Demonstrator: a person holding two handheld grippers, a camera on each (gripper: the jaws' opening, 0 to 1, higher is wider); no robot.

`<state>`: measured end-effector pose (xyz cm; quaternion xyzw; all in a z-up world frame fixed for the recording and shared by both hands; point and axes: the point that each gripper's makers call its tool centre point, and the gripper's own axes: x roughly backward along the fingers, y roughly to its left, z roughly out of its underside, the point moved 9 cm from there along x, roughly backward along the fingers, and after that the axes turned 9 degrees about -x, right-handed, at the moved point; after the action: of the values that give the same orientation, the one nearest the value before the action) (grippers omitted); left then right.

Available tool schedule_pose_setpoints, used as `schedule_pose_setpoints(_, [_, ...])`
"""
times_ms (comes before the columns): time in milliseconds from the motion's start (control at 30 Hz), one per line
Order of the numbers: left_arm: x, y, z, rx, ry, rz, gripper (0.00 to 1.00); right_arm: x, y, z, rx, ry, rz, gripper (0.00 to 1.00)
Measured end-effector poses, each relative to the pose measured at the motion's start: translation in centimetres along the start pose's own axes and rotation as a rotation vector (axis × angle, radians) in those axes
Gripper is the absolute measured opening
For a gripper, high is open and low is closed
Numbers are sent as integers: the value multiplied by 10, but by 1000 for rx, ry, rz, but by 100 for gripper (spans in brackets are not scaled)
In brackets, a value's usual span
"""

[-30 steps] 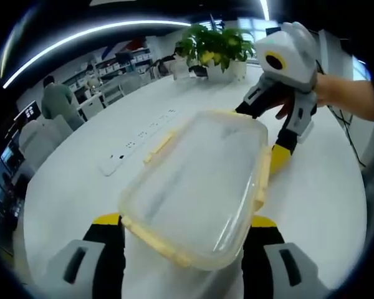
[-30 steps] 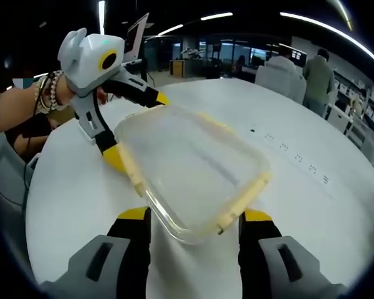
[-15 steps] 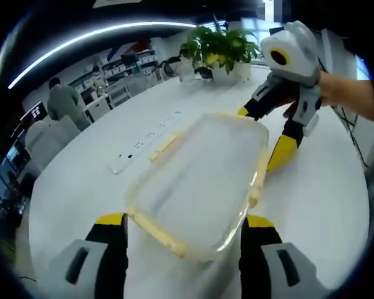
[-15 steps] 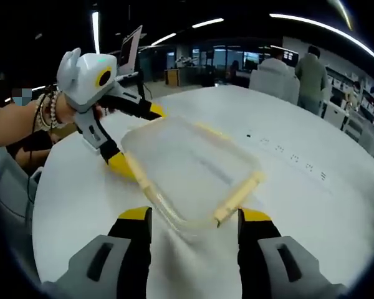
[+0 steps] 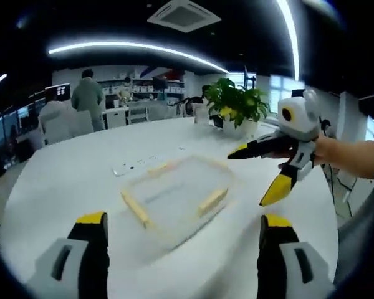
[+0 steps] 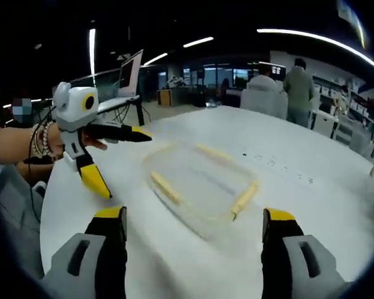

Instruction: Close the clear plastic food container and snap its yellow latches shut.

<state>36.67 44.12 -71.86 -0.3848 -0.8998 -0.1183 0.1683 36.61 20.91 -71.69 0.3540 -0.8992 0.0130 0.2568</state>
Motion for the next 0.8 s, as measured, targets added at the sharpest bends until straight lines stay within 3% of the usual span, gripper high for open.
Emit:
schedule_pose_setpoints(333, [42, -14, -11, 20, -60, -32, 99, 35, 25, -2, -9, -37, 31, 96])
schedule_pose_setpoints(433, [58, -17, -9, 29, -61, -27, 99, 47, 32, 0, -24, -47, 40, 96])
schedule_pose_setpoints(533, [80, -21, -8, 56, -88, -46, 99, 64, 43, -1, -36, -101, 50, 98])
schedule_pose_setpoints(667, [110, -28, -7, 72, -126, -62, 99, 83, 58, 5, -37, -116, 63, 99])
schedule_pose_setpoints(800, [133, -35, 2, 48, -101, -52, 99, 102, 67, 16, -75, -137, 76, 99])
